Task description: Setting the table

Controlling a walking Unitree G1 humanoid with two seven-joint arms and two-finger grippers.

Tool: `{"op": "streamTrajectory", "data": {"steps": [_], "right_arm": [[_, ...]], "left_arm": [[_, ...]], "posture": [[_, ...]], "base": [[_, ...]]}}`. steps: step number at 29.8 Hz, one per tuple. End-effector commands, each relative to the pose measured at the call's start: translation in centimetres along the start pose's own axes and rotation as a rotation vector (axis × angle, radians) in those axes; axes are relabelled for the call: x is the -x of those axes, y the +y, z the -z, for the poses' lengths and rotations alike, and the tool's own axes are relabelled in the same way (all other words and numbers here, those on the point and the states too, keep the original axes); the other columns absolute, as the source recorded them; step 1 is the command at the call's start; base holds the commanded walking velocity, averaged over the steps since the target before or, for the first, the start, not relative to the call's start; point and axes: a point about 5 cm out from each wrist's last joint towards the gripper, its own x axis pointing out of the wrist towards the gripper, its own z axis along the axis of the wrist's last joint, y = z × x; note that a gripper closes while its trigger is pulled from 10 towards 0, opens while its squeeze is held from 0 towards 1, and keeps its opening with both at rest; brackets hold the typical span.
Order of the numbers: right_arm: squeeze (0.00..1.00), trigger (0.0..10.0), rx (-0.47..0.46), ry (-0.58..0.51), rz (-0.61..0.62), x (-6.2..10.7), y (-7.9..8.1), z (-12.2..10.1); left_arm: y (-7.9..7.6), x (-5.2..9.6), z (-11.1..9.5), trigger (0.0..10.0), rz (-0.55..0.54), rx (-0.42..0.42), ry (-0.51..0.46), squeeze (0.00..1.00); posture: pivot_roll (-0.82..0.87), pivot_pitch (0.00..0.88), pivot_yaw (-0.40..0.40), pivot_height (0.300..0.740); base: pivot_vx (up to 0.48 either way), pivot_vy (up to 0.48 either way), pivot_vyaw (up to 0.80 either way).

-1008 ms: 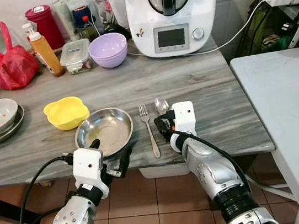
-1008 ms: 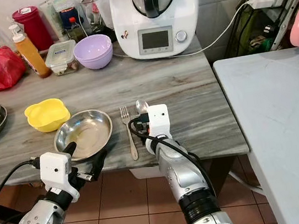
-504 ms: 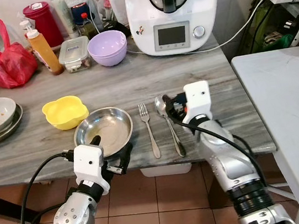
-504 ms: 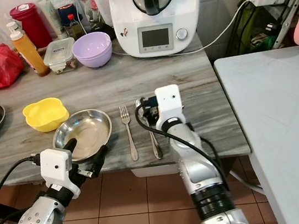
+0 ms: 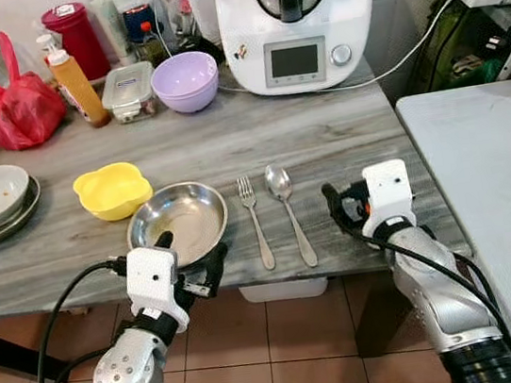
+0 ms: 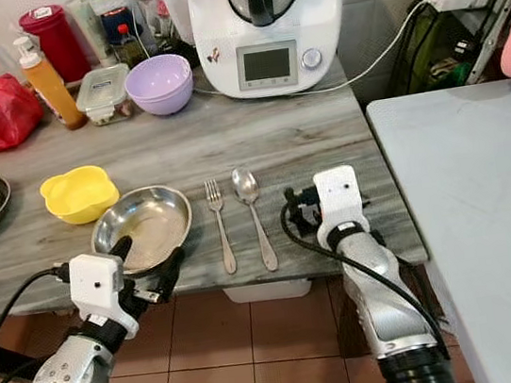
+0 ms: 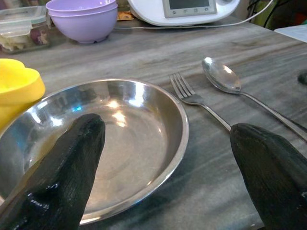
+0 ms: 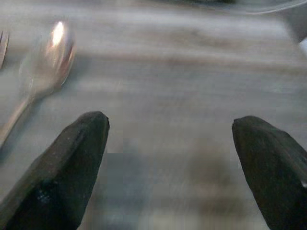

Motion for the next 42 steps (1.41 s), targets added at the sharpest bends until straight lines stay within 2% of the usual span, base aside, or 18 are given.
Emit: {"op": "streamTrajectory", "data": {"steps": [1, 3, 4, 5, 16, 25, 42], "right_arm": [[0.29, 10.0, 0.018, 0.017, -0.056, 0.2, 1.1, 0.1], [0.28, 10.0, 0.006, 0.029, -0.073, 0.2, 1.5, 0.3], [0.37, 10.0, 0.007, 0.030, -0.077, 0.3, 1.5, 0.3], [1.00, 10.0, 0.007, 0.035, -0.094, 0.3, 1.7, 0.4], [1.00, 10.0, -0.010, 0.080, -0.140, 0.2, 2.7, 0.5], [1.00, 10.0, -0.016, 0.104, -0.225, 0.5, 4.0, 0.6], [1.00, 10.0, -0.017, 0.103, -0.268, -0.1, 5.2, 0.0]], "left_arm": [[0.2, 0.0, 0.2, 10.0, -0.011, -0.007, 0.007, 0.00], [0.1, 0.0, 0.3, 10.0, -0.012, -0.006, 0.008, 0.00], [0.1, 0.0, 0.3, 10.0, -0.012, -0.005, 0.009, 0.00], [0.0, 0.0, 0.3, 10.0, -0.012, -0.004, 0.009, 0.00], [0.0, 0.2, 0.4, 10.0, -0.019, -0.004, 0.011, 0.00], [0.0, 0.3, 0.4, 10.0, -0.019, -0.006, 0.015, 0.00], [0.1, 0.3, 0.5, 10.0, -0.017, -0.009, 0.019, 0.00]], "posture": [[-0.07, 0.107, 0.094, 0.740], [-0.07, 0.107, 0.094, 0.740], [-0.07, 0.107, 0.094, 0.740], [-0.07, 0.108, 0.092, 0.740], [-0.07, 0.110, 0.088, 0.740], [-0.07, 0.112, 0.090, 0.740], [-0.06, 0.113, 0.093, 0.740]], "base": [[0.000, 0.000, 0.00], [0.000, 0.000, 0.00], [0.000, 0.000, 0.00], [0.000, 0.000, 0.00], [0.000, 0.000, 0.00], [0.000, 0.000, 0.00], [0.000, 0.000, 0.00]]}}
